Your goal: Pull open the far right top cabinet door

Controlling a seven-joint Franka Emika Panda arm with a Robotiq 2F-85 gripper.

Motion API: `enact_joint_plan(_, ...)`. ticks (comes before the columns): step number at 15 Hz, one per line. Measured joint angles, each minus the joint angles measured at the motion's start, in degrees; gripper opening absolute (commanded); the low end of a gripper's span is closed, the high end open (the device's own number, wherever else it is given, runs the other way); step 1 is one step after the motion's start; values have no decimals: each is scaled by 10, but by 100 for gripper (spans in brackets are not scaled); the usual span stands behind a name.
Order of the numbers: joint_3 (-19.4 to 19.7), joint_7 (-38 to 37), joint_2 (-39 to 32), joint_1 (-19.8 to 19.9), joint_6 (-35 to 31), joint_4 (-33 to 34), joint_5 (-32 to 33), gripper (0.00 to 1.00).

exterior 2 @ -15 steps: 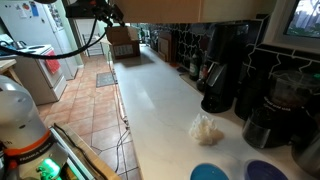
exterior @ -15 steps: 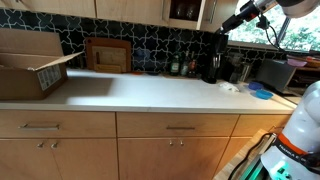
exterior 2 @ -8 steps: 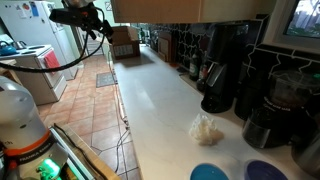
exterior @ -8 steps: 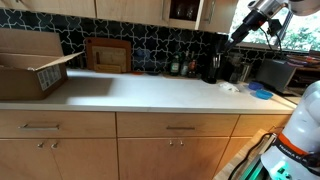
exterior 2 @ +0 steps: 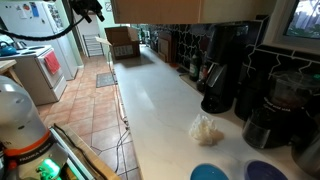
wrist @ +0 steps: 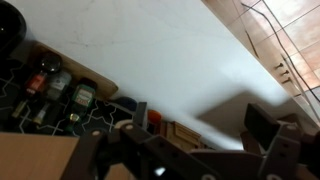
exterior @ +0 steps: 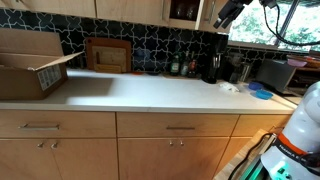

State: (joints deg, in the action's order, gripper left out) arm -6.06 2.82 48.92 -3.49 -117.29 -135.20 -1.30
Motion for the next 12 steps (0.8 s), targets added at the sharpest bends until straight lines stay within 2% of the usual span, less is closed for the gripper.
enact_joint_plan(2,-19,-16,-19,3,3,33,4,100)
enact_joint_plan(7,-17,-20,-31,5,6,41,5,100)
enact_joint_plan(10,-32,-48,-47,9,86,59,16,100)
enact_joint_plan(12,-58,-82,-65,13,152,90,38,100)
